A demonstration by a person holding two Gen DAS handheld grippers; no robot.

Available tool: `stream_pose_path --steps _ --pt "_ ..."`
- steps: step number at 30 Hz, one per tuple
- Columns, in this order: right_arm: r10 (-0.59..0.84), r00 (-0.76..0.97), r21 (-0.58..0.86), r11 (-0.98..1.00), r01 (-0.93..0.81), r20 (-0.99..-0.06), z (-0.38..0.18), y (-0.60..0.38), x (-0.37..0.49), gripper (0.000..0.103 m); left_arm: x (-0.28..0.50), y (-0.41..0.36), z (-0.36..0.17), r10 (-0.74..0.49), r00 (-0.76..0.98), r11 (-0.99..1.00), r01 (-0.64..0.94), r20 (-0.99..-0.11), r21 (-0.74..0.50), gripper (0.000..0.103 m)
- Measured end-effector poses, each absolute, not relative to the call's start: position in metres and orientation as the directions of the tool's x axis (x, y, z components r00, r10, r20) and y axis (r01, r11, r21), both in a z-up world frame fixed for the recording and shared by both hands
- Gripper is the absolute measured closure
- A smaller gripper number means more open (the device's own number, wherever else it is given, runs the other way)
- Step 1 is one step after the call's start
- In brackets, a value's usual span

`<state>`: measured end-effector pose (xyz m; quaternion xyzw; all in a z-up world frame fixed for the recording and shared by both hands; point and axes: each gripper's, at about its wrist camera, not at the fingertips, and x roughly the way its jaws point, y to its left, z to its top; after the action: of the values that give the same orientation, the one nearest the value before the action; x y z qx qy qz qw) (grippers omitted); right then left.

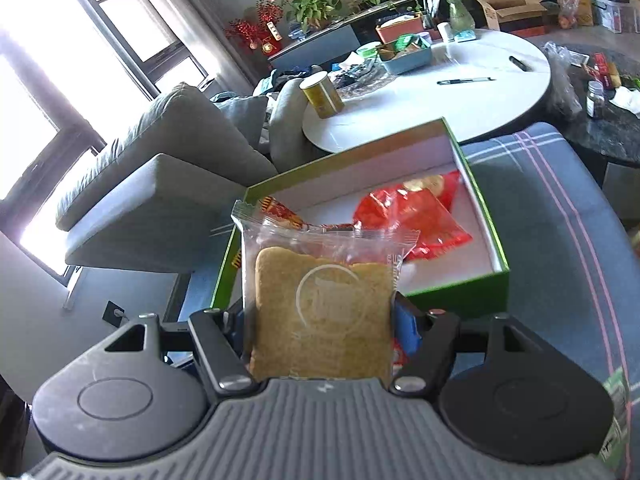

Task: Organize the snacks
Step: 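Carry the toast package into the green box and open the right gripper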

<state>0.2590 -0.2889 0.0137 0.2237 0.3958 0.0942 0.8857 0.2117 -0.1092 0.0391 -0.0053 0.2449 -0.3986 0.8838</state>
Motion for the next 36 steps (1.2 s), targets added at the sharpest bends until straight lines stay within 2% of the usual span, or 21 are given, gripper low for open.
stream_pose_path --steps 23,27,28,29,30,31,32,34,36 --pt "0.342 0.671 0.466 0.885 0.005 -0.658 0.016 -0.282 0.346 0.036 0.301 -0.112 0.035 -0.659 0.64 0.739 0.65 -0.396 -0.179 0.074" --pt "0.329 0.681 0.442 0.897 -0.008 -0.655 0.023 -0.276 0.367 0.036 0.325 -0.106 0.035 -0.66 0.646 0.745 0.628 -0.384 -0.223 0.073" --pt "0.327 0.681 0.433 0.901 -0.015 -0.655 0.023 -0.275 0.372 0.036 0.333 -0.104 0.034 -0.653 0.645 0.753 0.61 -0.397 -0.246 0.069" --pt "0.322 0.681 0.413 0.91 -0.031 -0.658 0.022 -0.272 0.377 0.036 0.34 -0.103 0.031 -0.63 0.652 0.773 0.578 -0.422 -0.26 0.058" --pt "0.294 0.678 0.362 0.931 -0.044 -0.673 0.02 -0.267 0.381 0.036 0.347 -0.101 0.029 -0.591 0.667 0.804 0.531 -0.454 -0.267 0.051" --pt "0.233 0.677 0.293 0.956 -0.027 -0.698 0.019 -0.262 0.384 0.031 0.348 -0.097 0.027 -0.565 0.68 0.824 0.5 -0.468 -0.267 0.045" --pt "0.171 0.677 0.235 0.972 0.003 -0.716 0.017 -0.26 0.383 0.022 0.348 -0.09 0.025 -0.556 0.684 0.83 0.489 -0.473 -0.268 0.044" --pt "0.097 0.697 0.173 0.984 0.04 -0.711 0.015 -0.261 0.371 0.014 0.337 -0.075 0.026 -0.541 0.695 0.839 0.481 -0.474 -0.253 0.044" --pt "0.072 0.716 0.147 0.988 0.044 -0.694 0.015 -0.268 0.35 0.013 0.318 -0.056 0.03 -0.506 0.729 0.861 0.46 -0.46 -0.218 0.044"
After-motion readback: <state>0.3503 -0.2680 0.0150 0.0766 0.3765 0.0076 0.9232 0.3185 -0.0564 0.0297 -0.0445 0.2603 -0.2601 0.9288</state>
